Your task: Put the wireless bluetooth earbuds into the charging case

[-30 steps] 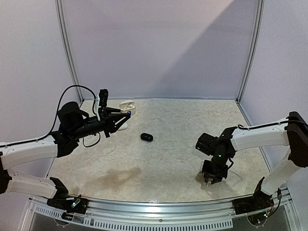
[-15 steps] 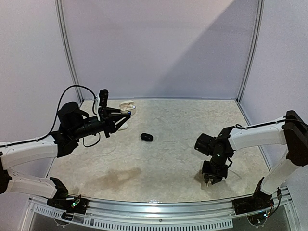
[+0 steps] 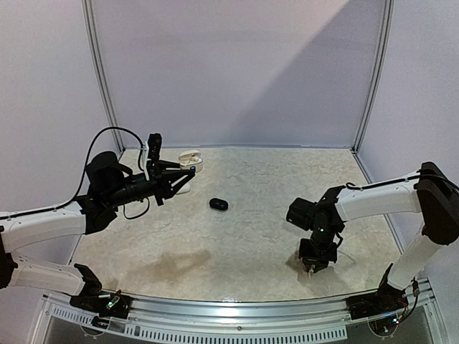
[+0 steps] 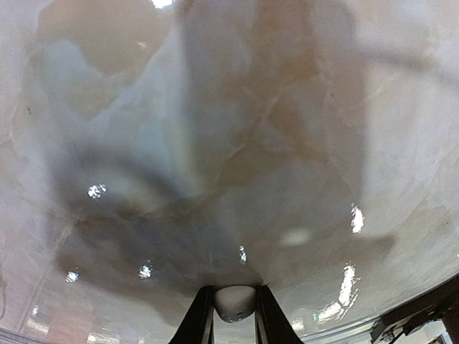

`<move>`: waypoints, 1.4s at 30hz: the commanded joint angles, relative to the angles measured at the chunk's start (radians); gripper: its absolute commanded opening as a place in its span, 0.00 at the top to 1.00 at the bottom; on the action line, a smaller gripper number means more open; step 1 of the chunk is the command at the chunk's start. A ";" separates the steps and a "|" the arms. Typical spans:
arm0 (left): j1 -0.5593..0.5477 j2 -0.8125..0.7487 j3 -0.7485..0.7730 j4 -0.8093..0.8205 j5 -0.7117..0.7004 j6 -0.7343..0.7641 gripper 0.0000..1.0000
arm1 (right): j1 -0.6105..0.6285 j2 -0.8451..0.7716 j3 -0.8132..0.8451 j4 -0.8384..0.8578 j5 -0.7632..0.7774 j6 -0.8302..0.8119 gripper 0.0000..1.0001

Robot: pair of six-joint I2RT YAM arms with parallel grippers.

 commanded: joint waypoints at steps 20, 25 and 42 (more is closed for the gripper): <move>-0.017 0.032 0.016 0.145 -0.120 0.132 1.00 | 0.208 0.017 0.876 0.446 0.333 -0.814 0.96; -0.026 0.032 0.027 0.154 -0.125 0.150 1.00 | 0.277 0.058 0.877 0.775 0.275 -1.001 1.00; -0.024 0.026 0.034 0.148 -0.114 0.065 1.00 | 0.316 0.184 0.855 0.953 0.259 -1.175 1.00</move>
